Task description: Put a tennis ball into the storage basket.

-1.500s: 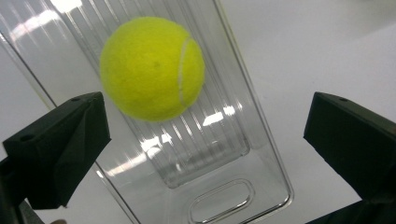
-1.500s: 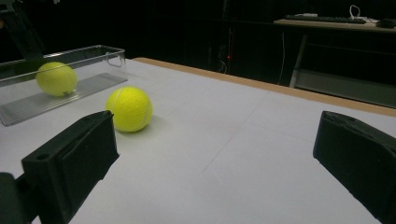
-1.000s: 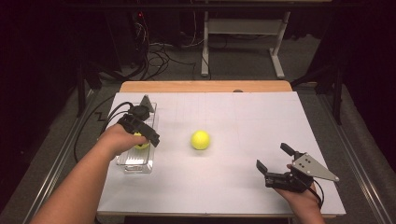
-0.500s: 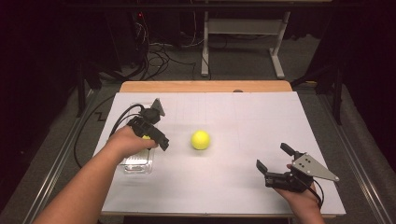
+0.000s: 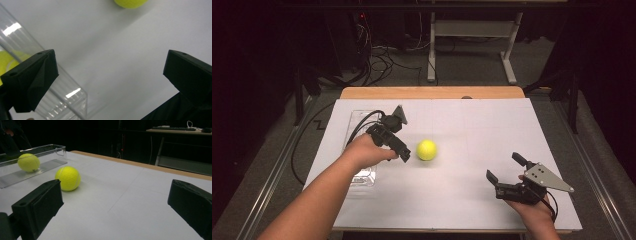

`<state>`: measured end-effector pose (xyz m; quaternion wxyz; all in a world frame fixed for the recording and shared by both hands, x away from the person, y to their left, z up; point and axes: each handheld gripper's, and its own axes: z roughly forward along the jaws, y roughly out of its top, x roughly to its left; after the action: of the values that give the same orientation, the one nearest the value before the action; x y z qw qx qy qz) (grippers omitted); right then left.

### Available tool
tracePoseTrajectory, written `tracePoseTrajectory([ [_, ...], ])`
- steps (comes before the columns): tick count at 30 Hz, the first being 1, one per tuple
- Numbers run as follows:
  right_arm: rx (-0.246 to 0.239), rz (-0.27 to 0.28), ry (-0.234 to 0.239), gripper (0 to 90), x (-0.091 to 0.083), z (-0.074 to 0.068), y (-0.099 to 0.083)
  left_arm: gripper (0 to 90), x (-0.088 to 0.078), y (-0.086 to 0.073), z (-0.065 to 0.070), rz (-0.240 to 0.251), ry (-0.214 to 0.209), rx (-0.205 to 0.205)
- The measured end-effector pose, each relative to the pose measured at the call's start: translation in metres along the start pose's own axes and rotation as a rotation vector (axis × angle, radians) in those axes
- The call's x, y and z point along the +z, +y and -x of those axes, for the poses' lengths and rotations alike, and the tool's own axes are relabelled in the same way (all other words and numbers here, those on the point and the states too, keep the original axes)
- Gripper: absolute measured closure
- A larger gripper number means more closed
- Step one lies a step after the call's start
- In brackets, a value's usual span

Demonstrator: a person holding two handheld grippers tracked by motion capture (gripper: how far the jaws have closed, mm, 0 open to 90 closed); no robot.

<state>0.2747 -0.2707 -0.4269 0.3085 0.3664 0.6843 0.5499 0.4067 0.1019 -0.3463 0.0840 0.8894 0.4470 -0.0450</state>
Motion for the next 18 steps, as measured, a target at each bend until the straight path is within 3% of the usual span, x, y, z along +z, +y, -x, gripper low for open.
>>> tracePoseTrajectory([
  [7,-0.001,-0.003,0.004,0.1,0.000,-0.001,0.000,0.6,0.009,0.011,0.010,0.005,-0.010,0.024],
  [18,-0.003,0.001,0.003,0.1,-0.002,-0.001,0.001,0.6,0.014,0.016,0.020,0.009,-0.005,0.035],
])
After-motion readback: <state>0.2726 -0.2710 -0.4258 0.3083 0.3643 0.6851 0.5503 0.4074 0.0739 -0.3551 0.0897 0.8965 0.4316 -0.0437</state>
